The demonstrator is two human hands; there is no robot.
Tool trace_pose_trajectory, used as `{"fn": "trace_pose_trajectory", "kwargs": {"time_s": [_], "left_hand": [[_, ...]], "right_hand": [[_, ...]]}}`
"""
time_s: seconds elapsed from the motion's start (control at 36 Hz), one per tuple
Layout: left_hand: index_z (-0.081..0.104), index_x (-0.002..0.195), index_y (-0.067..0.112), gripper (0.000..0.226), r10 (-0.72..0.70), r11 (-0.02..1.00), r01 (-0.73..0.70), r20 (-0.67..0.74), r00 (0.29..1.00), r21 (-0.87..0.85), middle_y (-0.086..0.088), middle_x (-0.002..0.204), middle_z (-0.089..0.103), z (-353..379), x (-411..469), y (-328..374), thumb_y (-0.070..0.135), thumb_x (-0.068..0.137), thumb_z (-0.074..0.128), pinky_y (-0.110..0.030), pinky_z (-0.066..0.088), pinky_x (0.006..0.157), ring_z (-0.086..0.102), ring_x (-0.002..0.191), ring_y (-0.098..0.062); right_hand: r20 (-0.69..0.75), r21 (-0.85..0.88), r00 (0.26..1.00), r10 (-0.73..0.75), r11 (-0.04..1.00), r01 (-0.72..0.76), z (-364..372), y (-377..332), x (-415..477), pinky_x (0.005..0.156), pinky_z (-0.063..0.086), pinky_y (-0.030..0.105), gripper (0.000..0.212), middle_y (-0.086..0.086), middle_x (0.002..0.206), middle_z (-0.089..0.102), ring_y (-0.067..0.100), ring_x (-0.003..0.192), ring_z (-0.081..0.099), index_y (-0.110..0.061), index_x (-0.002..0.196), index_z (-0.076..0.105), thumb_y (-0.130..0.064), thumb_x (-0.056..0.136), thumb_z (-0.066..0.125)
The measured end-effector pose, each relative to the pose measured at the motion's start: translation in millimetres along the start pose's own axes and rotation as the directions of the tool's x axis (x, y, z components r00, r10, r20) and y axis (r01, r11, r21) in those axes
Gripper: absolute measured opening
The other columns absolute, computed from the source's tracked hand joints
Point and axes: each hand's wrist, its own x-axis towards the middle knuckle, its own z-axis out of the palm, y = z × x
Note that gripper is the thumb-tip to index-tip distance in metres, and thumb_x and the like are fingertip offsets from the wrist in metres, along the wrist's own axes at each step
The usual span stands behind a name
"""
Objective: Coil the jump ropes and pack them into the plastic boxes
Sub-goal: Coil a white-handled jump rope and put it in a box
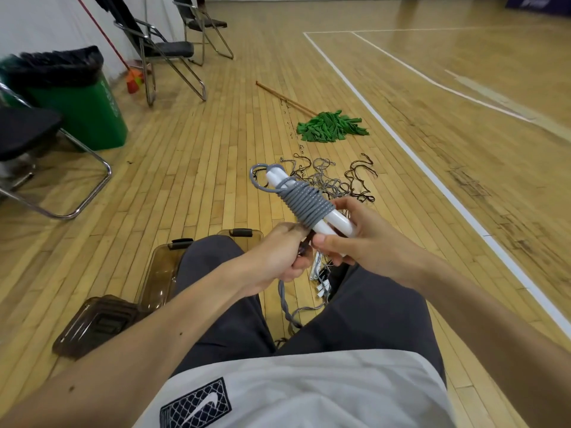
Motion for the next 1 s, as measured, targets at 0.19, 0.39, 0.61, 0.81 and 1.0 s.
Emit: {"fn": "trace_pose_trajectory", "kwargs": {"time_s": [0.19,0.39,0.61,0.81,1.0], "left_hand": [[0.060,0.100,0.008,0.043,-0.021,0.989,0.016,0.037,0.999,0.148,0.003,0.055,0.040,-1.8,-1.9,-4.5,0.036,0.109,0.029,-0.021,0.023,0.043,0.029,0.044,-0.009],[0.060,0.119,0.016,0.028,-0.003,0.952,-0.030,0.105,0.994,0.305,0.005,0.059,0.056,-1.1,-7.5,-9.2,0.030,0.109,0.038,-0.019,0.042,0.049,0.051,0.052,-0.009],[0.064,0.116,0.014,0.026,0.020,0.978,-0.033,0.067,0.998,0.207,0.006,0.060,0.042,-2.7,-8.3,-12.3,0.026,0.108,0.043,-0.019,0.034,0.051,0.038,0.053,-0.009],[0.056,0.076,0.011,0.037,0.283,0.546,-0.246,0.100,0.954,0.801,0.002,0.062,0.048,-10.0,-9.0,3.7,0.033,0.104,0.049,-0.030,0.032,0.054,0.041,0.055,-0.013],[0.068,0.103,0.020,0.029,0.327,0.095,-0.409,0.360,0.874,0.908,0.014,0.083,0.046,-15.7,-10.8,41.4,0.041,0.102,0.047,-0.018,0.031,0.062,0.042,0.072,-0.003]], "right_hand": [[-0.010,-0.120,1.000,-0.008,0.993,0.007,-7.3,16.6,6.1,0.060,0.050,0.027,0.025,0.007,0.086,0.074,0.013,0.066,0.062,-0.011,0.114,0.060,-0.021,0.094,0.072],[-0.091,-0.246,0.996,-0.020,0.969,-0.003,-9.5,27.6,12.6,0.057,0.048,0.029,0.017,0.008,0.074,0.068,0.010,0.058,0.059,-0.009,0.097,0.063,-0.025,0.095,0.070],[-0.187,-0.333,0.982,0.015,0.940,-0.078,-19.0,30.7,14.3,0.044,0.037,0.014,0.021,0.000,0.065,0.059,-0.001,0.043,0.048,-0.007,0.096,0.059,-0.026,0.096,0.069],[-0.095,-0.436,0.987,0.130,0.886,-0.159,-20.1,25.2,13.3,0.047,0.038,0.023,0.024,-0.005,0.055,0.056,0.003,0.040,0.047,-0.012,0.079,0.059,-0.026,0.096,0.069],[0.066,-0.562,0.948,0.310,0.797,-0.222,-17.5,7.1,7.2,0.055,0.042,0.024,0.031,-0.002,0.053,0.061,0.011,0.045,0.052,-0.009,0.075,0.066,-0.032,0.096,0.068]]}}
